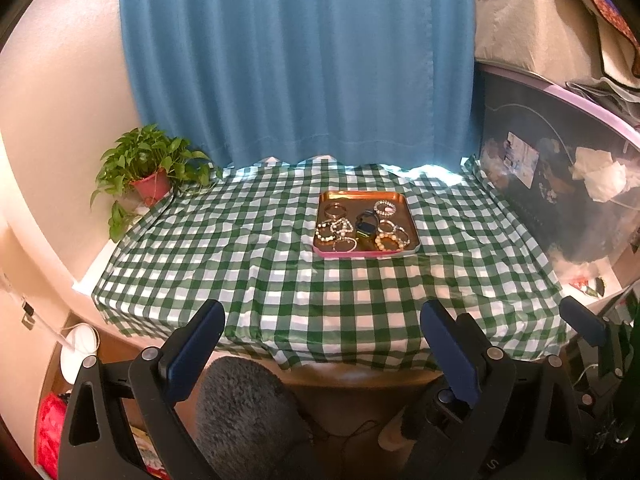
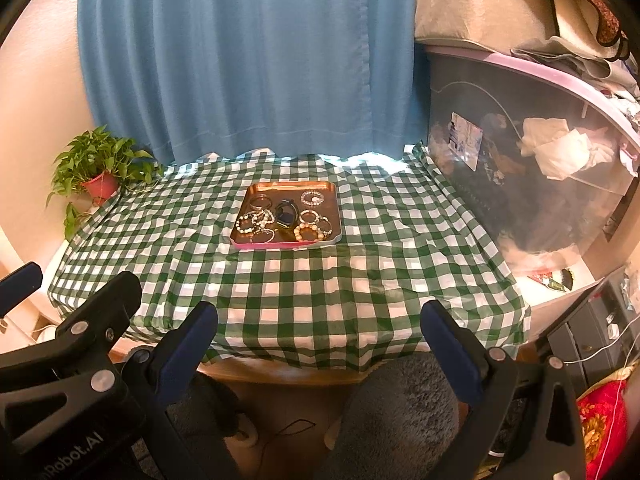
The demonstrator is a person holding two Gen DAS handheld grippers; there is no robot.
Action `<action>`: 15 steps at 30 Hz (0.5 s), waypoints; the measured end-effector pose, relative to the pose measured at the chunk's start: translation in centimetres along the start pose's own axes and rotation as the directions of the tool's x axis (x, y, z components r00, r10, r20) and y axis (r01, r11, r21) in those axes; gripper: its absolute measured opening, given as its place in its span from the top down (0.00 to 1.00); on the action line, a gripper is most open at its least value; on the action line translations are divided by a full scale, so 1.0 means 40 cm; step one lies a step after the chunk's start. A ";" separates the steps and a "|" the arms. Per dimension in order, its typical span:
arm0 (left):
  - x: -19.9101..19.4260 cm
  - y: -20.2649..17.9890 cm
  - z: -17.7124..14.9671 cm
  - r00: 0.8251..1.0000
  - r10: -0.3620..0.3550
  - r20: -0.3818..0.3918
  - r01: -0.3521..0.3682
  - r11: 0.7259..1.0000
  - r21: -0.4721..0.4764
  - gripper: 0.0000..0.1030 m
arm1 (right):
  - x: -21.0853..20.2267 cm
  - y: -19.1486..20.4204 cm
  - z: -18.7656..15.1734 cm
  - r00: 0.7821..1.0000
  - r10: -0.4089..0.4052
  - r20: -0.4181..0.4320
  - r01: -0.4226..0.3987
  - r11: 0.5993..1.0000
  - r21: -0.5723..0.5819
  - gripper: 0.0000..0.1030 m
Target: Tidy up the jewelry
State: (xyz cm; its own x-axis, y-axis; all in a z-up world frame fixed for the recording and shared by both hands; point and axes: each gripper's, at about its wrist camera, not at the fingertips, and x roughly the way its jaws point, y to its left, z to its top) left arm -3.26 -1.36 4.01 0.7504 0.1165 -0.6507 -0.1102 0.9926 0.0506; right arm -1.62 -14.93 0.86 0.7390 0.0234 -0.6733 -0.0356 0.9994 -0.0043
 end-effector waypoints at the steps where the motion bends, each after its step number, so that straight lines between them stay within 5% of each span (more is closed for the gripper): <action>1: 0.000 0.000 0.000 1.000 0.001 -0.001 -0.001 1.000 0.001 0.05 | 0.000 0.000 0.000 1.000 0.001 0.000 -0.001 1.000 0.000 0.02; 15: -0.002 -0.011 -0.006 1.000 0.005 -0.003 -0.005 1.000 -0.001 0.05 | 0.000 0.002 0.000 1.000 0.002 -0.003 -0.002 1.000 0.001 0.02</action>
State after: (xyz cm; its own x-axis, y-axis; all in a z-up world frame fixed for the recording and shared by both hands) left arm -3.40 -1.81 3.86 0.7477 0.1213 -0.6528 -0.1144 0.9920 0.0532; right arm -1.64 -14.85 0.86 0.7371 0.0252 -0.6753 -0.0360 0.9993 -0.0021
